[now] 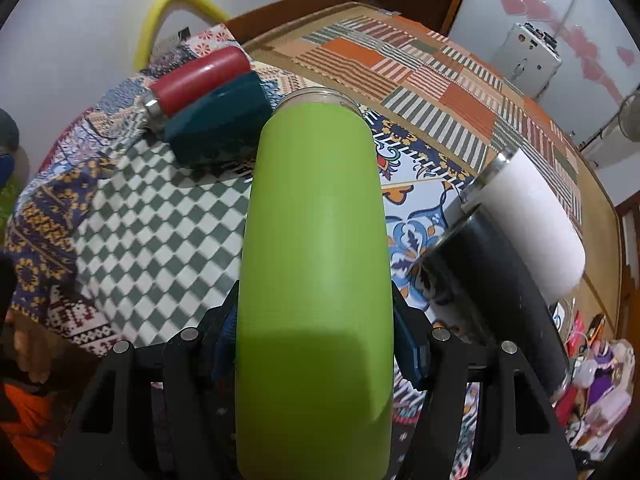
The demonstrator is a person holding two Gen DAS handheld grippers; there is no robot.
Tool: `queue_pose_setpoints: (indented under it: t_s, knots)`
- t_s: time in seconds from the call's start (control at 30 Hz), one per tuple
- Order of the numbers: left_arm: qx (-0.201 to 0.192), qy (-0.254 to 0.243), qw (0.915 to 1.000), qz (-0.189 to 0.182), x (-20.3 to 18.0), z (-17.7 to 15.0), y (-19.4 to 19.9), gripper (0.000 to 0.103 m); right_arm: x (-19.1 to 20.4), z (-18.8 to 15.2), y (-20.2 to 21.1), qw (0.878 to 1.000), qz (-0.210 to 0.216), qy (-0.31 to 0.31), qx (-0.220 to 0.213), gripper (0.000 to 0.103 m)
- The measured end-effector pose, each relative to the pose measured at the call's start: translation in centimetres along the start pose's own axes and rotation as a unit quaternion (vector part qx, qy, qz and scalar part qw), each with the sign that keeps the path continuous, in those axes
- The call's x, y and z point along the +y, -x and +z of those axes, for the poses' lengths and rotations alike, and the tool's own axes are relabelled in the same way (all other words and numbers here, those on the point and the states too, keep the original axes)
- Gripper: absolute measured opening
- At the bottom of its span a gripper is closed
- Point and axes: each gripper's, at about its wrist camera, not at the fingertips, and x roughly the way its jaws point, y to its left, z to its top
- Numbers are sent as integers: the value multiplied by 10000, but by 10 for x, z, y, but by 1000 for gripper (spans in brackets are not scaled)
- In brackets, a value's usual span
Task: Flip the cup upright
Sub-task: 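Close the right gripper around the lime-green bottle's middle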
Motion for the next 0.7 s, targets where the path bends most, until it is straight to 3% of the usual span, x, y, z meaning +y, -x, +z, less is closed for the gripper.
queue_pose_setpoints:
  t_s: [0.2,0.7]
  knots:
    - [78,-57,9999,39,-4,-4,9,103,18,-20,9,9999,39,82,-83,61]
    - [455,-47,9989,63,-1,-28,-2,103,34,-30,-28,9989,287,162,348,61]
